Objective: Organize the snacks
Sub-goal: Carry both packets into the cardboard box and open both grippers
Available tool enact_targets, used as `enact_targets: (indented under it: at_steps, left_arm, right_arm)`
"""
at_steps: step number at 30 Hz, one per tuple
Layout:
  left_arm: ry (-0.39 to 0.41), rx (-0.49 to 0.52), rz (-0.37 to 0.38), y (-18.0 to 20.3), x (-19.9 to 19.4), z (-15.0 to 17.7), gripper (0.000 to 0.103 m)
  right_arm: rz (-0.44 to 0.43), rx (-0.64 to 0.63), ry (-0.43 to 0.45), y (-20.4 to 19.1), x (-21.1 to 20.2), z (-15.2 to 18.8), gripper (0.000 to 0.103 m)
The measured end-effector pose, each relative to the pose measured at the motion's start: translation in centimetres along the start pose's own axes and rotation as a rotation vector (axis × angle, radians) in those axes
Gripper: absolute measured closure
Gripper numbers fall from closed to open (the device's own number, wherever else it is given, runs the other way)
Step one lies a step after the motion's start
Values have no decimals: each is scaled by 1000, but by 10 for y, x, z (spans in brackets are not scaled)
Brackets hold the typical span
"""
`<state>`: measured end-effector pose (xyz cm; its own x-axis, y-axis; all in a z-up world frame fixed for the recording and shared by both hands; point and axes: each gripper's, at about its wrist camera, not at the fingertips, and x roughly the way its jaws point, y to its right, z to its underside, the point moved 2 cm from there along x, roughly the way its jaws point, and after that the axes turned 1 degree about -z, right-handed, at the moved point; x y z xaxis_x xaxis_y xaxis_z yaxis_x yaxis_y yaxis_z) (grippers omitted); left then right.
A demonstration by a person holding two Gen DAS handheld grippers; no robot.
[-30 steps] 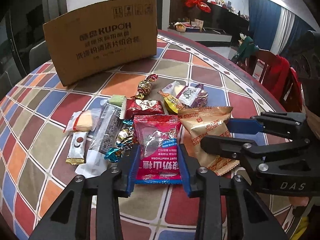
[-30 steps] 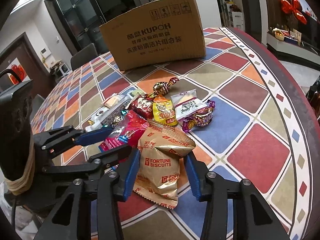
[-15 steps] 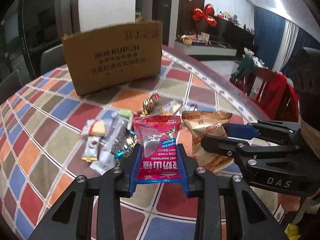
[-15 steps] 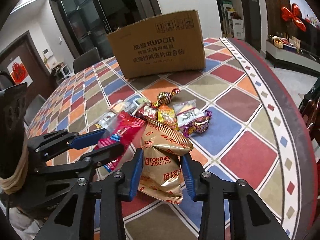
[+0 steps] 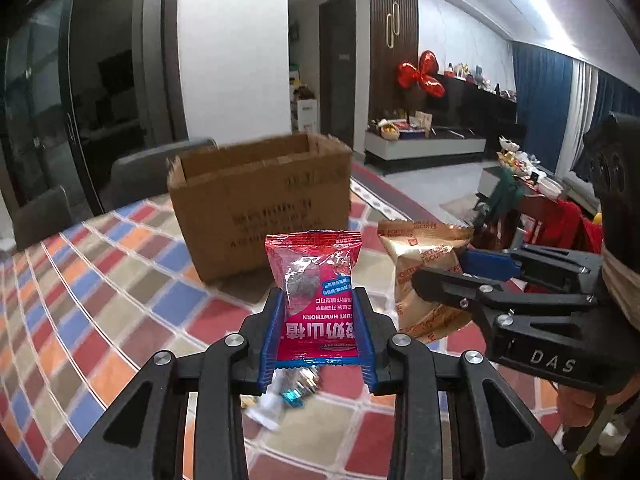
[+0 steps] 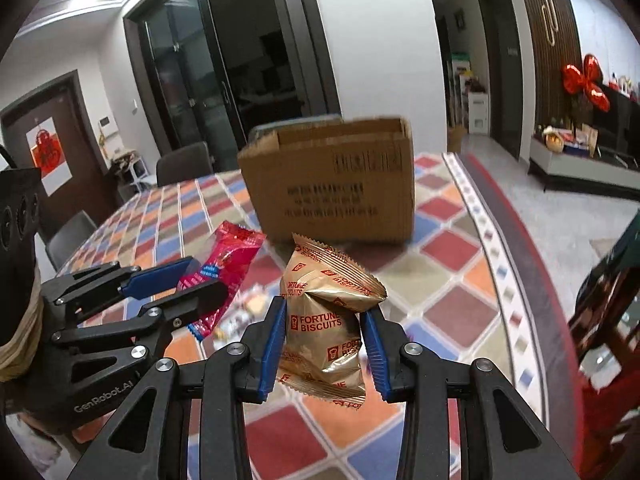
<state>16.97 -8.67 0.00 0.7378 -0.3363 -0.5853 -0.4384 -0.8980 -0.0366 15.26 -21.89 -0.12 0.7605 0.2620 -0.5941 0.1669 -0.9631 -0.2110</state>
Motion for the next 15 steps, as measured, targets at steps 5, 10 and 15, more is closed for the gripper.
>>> enact_targets:
  at_steps: [5, 10, 15]
  left_arm:
    - [51, 25, -33, -12, -1, -32, 70]
    - [90, 46, -61, -26, 0, -62, 70]
    - [108, 56, -91, -42, 7, -89, 70]
  right_arm:
    - [7, -36, 46, -3, 1, -31, 65]
    - [18, -84, 99, -7, 4, -68, 64]
    - [28, -108, 125, -9, 15, -106, 64]
